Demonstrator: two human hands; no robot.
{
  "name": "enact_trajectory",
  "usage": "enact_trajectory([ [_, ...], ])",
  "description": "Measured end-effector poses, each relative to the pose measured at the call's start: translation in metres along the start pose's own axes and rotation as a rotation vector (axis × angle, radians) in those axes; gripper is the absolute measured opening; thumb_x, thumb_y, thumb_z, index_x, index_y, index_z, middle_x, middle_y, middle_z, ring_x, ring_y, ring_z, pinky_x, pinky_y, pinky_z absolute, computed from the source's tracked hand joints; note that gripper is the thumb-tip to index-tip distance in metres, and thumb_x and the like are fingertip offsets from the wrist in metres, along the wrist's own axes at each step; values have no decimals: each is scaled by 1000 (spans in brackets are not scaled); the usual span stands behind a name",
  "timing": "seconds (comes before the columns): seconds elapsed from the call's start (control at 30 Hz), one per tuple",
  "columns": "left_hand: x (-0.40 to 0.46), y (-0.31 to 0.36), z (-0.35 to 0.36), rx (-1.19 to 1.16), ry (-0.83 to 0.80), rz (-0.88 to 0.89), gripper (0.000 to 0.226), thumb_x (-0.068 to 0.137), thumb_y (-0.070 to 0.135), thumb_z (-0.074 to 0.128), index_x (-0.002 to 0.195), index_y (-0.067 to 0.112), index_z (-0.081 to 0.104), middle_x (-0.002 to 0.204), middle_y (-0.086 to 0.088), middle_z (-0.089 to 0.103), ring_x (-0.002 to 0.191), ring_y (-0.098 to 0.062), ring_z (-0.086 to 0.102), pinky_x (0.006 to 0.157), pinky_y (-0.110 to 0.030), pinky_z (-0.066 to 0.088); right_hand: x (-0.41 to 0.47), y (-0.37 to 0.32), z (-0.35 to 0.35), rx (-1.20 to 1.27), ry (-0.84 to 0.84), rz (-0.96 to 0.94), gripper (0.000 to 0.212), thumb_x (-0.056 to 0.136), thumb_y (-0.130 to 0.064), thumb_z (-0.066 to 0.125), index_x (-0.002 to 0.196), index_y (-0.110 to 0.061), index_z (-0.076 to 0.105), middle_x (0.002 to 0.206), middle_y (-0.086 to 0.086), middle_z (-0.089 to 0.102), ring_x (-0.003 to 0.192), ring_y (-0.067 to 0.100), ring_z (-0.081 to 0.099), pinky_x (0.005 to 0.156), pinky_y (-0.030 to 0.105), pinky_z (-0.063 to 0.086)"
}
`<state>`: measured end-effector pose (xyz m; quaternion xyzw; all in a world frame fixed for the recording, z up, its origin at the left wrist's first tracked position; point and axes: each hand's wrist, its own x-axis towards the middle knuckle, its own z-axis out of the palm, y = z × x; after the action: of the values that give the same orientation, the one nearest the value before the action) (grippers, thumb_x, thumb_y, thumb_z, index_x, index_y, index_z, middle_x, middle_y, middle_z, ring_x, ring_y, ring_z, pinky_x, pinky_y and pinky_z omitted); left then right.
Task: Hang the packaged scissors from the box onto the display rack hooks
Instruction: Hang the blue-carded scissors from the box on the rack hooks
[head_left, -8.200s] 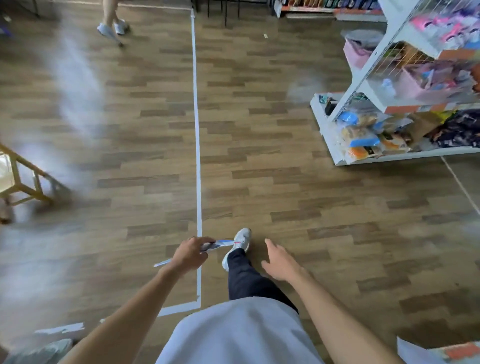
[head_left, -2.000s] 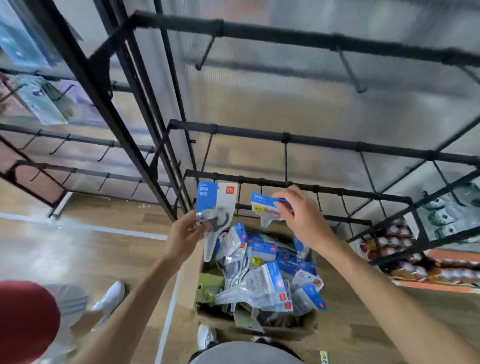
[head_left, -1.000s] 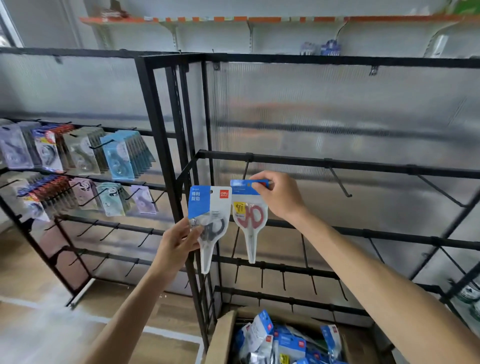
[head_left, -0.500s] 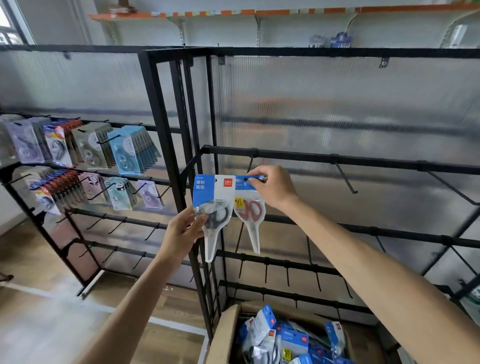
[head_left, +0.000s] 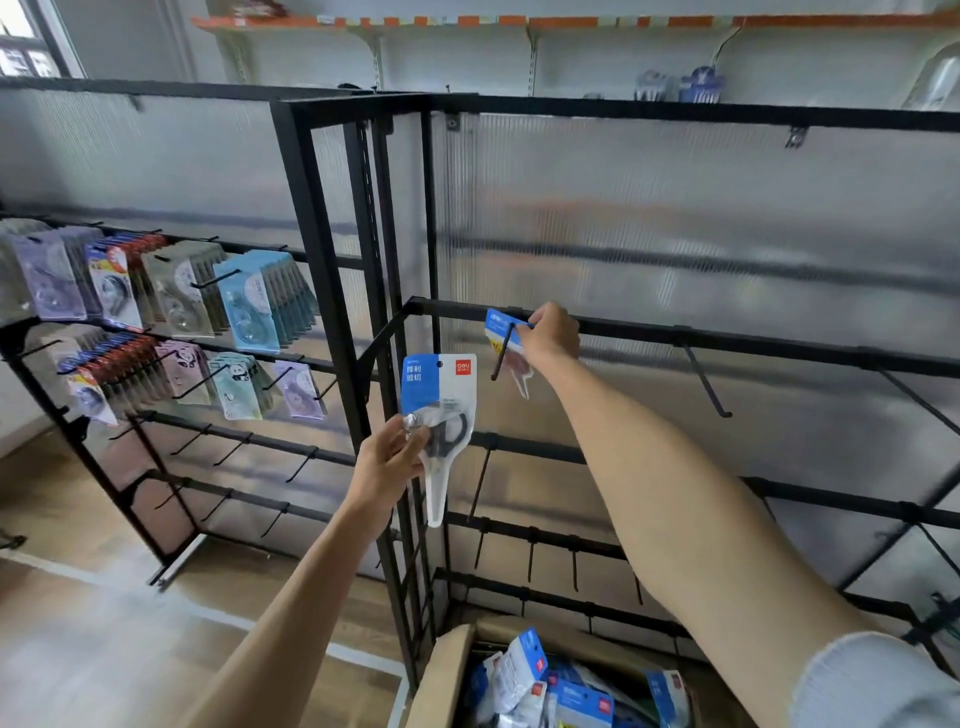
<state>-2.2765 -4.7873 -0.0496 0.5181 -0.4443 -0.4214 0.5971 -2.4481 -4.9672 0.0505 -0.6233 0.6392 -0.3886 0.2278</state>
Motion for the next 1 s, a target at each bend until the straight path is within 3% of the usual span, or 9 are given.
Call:
enact_trajectory([
  [0.07, 1, 1, -2, 2, 9, 7, 17, 99, 16, 56, 112, 6, 62, 106, -10, 73, 100, -29, 70, 82, -37, 59, 4, 1, 2, -15, 41, 6, 17, 95, -21, 67, 106, -9, 62, 105, 4, 62, 68, 12, 50, 32, 13, 27],
  [0.2, -3, 9, -5, -5, -6, 28, 20, 98, 15, 56, 112, 2, 61, 107, -12, 73, 101, -29, 70, 81, -34, 59, 2, 5, 6, -41, 70, -11, 19, 94, -25, 68, 101, -10, 57, 101, 5, 63, 80, 17, 58, 49, 21, 33],
  [0.3, -19, 7, -15, 60, -27, 57, 20, 99, 18, 58, 108, 0, 62, 103, -18, 70, 99, -36, 68, 84, -45, 59, -34, 23, 9, 60, 41, -42, 31, 93, -33, 68, 107, -13, 49, 108, 2, 61, 80, 13, 56, 53, 19, 35],
  [0.37, -36, -2, -25, 167, -61, 82, 24, 97, 26, 59, 105, 5, 65, 100, -17, 69, 97, -40, 67, 87, -56, 56, -86, 48, 7, 103, -86, -156, 38, 92, -34, 69, 119, -16, 48, 114, -9, 54, 88, 3, 54, 62, 11, 39],
  [0.43, -56, -10, -31, 251, -99, 96, 21, 97, 25, 56, 102, 8, 67, 96, -9, 70, 94, -35, 68, 85, -54, 57, -138, 76, 2, 109, -311, -271, 41, 94, -31, 68, 128, -18, 50, 122, -17, 51, 107, 0, 55, 79, 7, 44],
  [0.5, -70, -18, -33, 293, -120, 88, 14, 101, 15, 54, 102, 9, 67, 98, -8, 70, 92, -29, 69, 81, -48, 59, -174, 93, -5, 173, -471, -307, 36, 97, -35, 63, 129, -22, 54, 128, -17, 60, 114, 1, 61, 88, 16, 53],
  [0.6, -85, -24, -28, 262, -121, 79, 15, 100, 5, 51, 105, 4, 66, 100, -10, 70, 90, -23, 70, 75, -34, 57, -200, 90, -22, 435, -558, -309, 27, 101, -32, 57, 125, -21, 59, 124, -9, 69, 114, 7, 65, 93, 29, 57],
  [0.77, -94, -27, -14, 170, -132, 27, 14, 99, 6, 51, 104, -1, 62, 101, -6, 72, 92, -22, 71, 79, -35, 59, -202, 70, -29, 444, -417, -357, 19, 95, -27, 68, 111, -19, 68, 105, -9, 74, 100, 4, 69, 78, 23, 58],
  [1.0, -89, -20, -4, 166, -153, 69, 22, 98, 15, 53, 115, 3, 61, 110, -7, 72, 101, -23, 70, 88, -44, 57, -183, 62, -25, 451, -346, -386, 13, 95, -26, 67, 101, -17, 74, 94, -7, 76, 93, 11, 72, 76, 34, 61],
])
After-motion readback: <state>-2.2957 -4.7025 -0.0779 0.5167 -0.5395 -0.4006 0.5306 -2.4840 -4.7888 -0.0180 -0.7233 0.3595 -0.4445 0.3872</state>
